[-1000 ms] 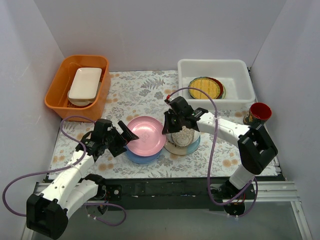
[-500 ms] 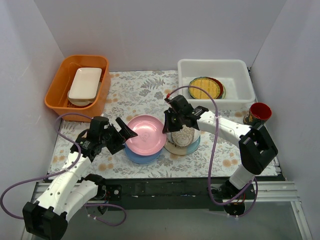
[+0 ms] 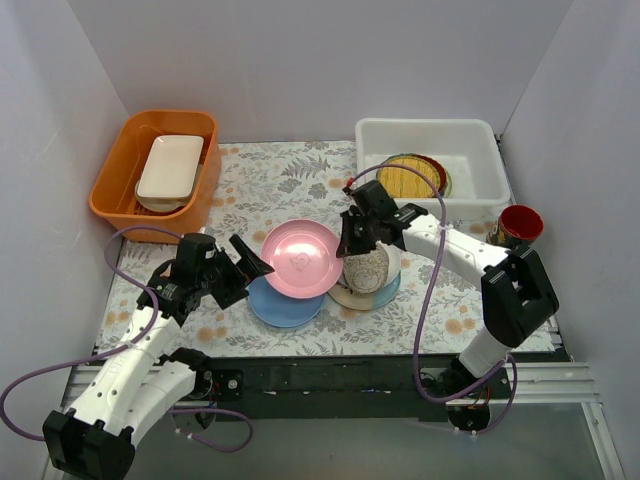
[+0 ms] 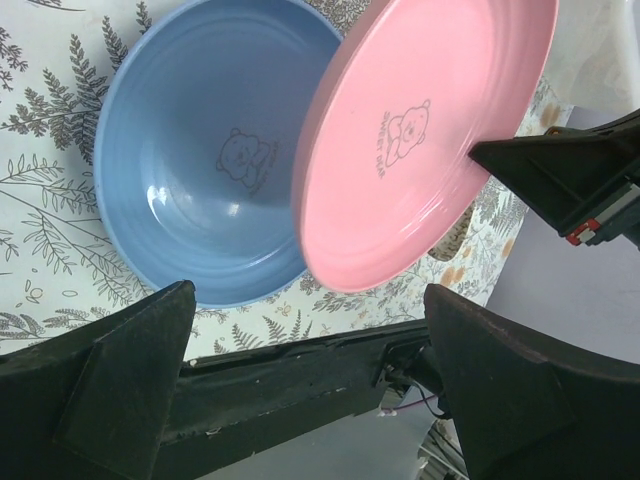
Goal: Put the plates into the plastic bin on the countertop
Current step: Place the plate in the plastic bin.
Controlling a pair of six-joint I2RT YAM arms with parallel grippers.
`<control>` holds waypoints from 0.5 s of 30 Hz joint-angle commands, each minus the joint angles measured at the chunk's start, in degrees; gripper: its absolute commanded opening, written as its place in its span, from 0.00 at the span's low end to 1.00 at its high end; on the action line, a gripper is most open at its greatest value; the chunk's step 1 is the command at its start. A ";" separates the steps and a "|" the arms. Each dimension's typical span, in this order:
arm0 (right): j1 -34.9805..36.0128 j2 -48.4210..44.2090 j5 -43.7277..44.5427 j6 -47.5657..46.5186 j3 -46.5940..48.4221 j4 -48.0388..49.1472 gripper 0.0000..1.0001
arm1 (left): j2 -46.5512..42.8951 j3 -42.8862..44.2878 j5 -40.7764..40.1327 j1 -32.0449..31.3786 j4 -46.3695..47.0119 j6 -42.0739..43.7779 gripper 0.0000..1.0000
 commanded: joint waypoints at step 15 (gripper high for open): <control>-16.88 -4.22 -4.97 -7.34 10.29 -7.58 0.01 | 1.37 -0.90 3.61 0.02 2.47 2.46 0.98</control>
